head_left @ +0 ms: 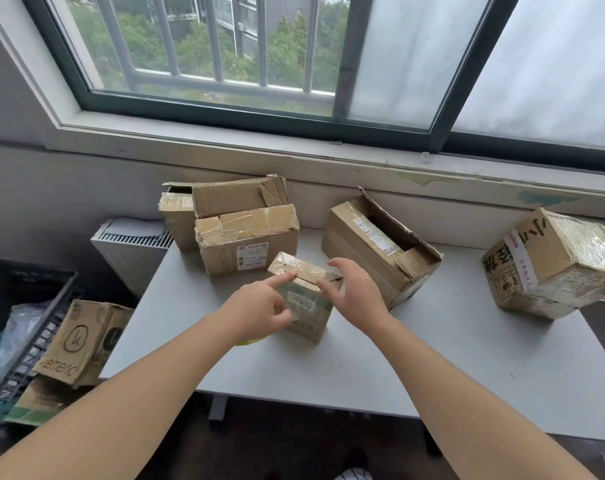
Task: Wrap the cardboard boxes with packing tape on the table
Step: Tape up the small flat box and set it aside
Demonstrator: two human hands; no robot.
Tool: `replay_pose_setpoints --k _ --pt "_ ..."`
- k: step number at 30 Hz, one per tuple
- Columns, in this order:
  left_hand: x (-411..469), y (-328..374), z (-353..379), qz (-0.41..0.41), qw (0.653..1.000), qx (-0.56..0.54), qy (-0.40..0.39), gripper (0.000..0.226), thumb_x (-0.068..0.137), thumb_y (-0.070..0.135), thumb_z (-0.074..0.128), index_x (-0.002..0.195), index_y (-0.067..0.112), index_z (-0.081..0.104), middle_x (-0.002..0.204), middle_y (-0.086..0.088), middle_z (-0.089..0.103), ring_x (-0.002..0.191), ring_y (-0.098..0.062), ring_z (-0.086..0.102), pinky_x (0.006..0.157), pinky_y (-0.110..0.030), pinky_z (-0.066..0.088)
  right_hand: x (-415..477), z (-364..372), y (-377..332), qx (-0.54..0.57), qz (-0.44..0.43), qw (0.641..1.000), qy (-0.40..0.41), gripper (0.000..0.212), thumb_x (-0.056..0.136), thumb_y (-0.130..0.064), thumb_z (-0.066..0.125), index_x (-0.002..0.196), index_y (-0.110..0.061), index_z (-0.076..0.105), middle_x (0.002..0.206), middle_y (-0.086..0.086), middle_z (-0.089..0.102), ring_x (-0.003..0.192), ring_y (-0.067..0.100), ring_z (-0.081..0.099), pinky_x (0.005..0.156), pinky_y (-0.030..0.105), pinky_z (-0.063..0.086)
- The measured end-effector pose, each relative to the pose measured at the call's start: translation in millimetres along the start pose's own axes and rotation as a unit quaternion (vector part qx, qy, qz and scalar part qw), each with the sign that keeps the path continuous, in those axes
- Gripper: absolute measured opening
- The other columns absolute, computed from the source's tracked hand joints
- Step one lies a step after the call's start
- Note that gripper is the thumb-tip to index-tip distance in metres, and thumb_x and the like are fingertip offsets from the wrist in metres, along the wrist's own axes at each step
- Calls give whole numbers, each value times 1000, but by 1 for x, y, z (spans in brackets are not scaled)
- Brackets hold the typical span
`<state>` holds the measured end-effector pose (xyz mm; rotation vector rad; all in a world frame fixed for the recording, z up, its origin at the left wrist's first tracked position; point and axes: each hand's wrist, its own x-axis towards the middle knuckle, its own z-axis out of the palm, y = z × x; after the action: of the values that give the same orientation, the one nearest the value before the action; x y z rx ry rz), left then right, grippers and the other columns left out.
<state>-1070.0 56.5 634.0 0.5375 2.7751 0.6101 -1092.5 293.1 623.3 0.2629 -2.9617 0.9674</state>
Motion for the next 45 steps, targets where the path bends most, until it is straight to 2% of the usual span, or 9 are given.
replay_pose_setpoints --k 5,9,16,22,27,31,35,40,45 --pt "-14 2 7 1 1000 6 8 36 92 45 60 59 32 64 161 39 18 87 -11 67 84 -33 53 1 -4 9 43 70 997 12 34 101 -34 60 133 -21 58 128 -5 65 123 17 58 103 40 49" --pt "-11 15 7 -10 999 -28 19 29 92 46 62 76 26 76 163 31 24 96 -15 66 90 -34 51 6 -4 -4 51 79 995 15 34 101 -37 60 131 -22 61 128 -5 65 118 15 59 100 38 49" --pt "-11 26 17 -1 999 -35 10 28 93 46 63 83 25 78 166 25 20 102 -16 66 91 -28 47 9 5 -17 28 110 993 -27 31 96 -42 64 123 -25 67 116 -3 72 109 20 64 92 36 51" --pt "-11 19 19 10 999 -28 13 26 93 43 61 82 27 79 165 31 16 98 -15 68 89 -28 48 9 -1 -25 -35 97 994 -39 37 100 -46 58 129 -24 63 120 -1 71 110 21 63 86 36 51" --pt "-10 13 17 26 998 -29 54 26 91 40 60 80 24 79 165 27 22 96 -22 68 85 -32 51 4 -11 -25 -34 81 993 -77 48 94 -55 63 130 -22 62 117 -3 68 106 19 62 86 38 52" --pt "-14 15 14 10 998 -24 60 23 92 37 62 81 24 78 167 25 19 93 -23 67 83 -31 50 6 -14 -27 -112 24 989 -91 40 101 -51 54 118 -17 65 111 1 68 102 24 62 86 42 51" --pt "-20 17 14 11 997 -15 76 24 93 36 63 79 23 77 168 26 13 83 -23 66 75 -28 44 11 -14 -27 -132 28 986 -102 41 103 -54 44 105 -19 65 101 0 69 97 26 63 81 41 49" --pt "-25 19 15 -6 999 17 28 28 93 47 59 84 28 78 165 35 0 85 -20 68 80 -33 52 19 -20 -28 -137 47 984 -101 40 107 -48 41 104 -15 64 99 5 71 94 30 63 80 39 48" --pt "-24 19 9 -12 999 33 11 31 94 48 58 83 26 77 166 35 -1 85 -24 68 81 -33 52 21 -24 -22 -66 66 992 -84 25 100 -48 59 109 -25 62 95 -6 67 91 20 62 74 33 43"
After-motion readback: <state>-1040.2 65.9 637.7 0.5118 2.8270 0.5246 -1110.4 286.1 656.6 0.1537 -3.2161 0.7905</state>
